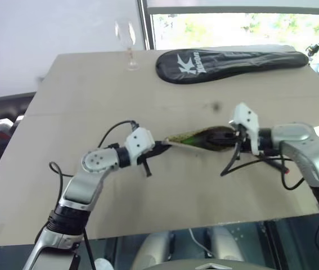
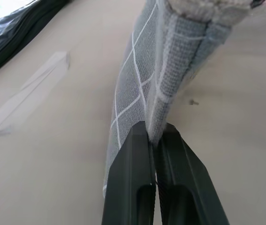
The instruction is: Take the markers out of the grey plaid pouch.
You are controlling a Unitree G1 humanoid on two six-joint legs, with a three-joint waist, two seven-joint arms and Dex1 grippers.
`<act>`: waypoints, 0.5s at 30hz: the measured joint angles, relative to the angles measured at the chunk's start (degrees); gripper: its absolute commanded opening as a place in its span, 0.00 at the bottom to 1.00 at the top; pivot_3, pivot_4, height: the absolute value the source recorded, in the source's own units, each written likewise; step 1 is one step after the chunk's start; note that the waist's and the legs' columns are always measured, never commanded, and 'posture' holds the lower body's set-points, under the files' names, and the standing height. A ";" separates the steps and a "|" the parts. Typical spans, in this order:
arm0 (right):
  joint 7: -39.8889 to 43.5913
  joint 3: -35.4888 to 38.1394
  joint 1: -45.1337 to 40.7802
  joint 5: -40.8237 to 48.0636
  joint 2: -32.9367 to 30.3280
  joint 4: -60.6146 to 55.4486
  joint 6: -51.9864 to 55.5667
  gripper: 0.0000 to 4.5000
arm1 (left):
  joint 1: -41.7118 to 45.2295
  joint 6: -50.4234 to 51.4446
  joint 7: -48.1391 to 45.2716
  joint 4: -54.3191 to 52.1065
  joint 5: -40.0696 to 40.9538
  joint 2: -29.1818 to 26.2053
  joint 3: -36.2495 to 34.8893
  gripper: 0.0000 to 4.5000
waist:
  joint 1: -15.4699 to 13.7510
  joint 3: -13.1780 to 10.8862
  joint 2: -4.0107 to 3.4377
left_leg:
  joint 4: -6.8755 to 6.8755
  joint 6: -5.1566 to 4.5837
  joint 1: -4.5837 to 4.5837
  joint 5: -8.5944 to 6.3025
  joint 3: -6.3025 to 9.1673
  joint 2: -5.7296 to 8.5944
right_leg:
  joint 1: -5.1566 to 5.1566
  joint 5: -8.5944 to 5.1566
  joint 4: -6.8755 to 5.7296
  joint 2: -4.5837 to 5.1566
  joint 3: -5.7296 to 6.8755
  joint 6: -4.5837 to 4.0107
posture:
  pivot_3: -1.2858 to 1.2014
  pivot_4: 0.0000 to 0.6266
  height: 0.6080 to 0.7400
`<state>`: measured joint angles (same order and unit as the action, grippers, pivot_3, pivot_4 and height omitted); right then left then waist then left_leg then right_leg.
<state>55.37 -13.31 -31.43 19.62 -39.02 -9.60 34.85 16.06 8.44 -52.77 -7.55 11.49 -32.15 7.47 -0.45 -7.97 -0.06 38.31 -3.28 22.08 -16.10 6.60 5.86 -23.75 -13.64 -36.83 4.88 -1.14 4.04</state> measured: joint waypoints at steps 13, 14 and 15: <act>4.94 -11.67 -9.49 -22.49 1.19 17.30 -23.57 0.91 | 0.12 7.94 -3.54 -2.12 5.01 2.14 2.72 0.00 | 1.10 -0.02 -0.03 | 0.00 0.01 0.05 0.01 0.00 -0.01 | -0.08 0.00 -0.02 -0.03 0.00 0.00 | 0.52 0.24 1.00; 6.20 -11.70 -9.57 -22.79 0.37 16.41 -23.22 0.91 | 0.16 8.77 -3.81 -2.17 5.70 2.22 2.73 0.00 | 1.07 -0.02 -0.03 | 0.00 0.01 0.05 0.01 0.01 -0.01 | -0.08 0.00 -0.02 -0.03 0.01 0.00 | 0.52 0.24 1.00; 7.72 -11.70 -9.61 -22.95 -0.65 14.92 -22.15 0.91 | 0.33 9.93 -4.02 -2.23 6.55 2.28 2.72 0.00 | 1.04 -0.02 -0.03 | 0.01 0.01 0.06 0.01 0.01 -0.01 | -0.08 0.00 -0.02 -0.03 0.01 0.00 | 0.52 0.24 1.00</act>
<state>63.09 -25.01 -41.04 -3.33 -39.67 5.31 12.70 16.39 18.37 -56.79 -9.78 18.04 -29.87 10.19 0.59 -7.98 -0.09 38.32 -3.27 22.14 -16.10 6.62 5.85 -23.83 -13.64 -36.85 4.85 -1.13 4.04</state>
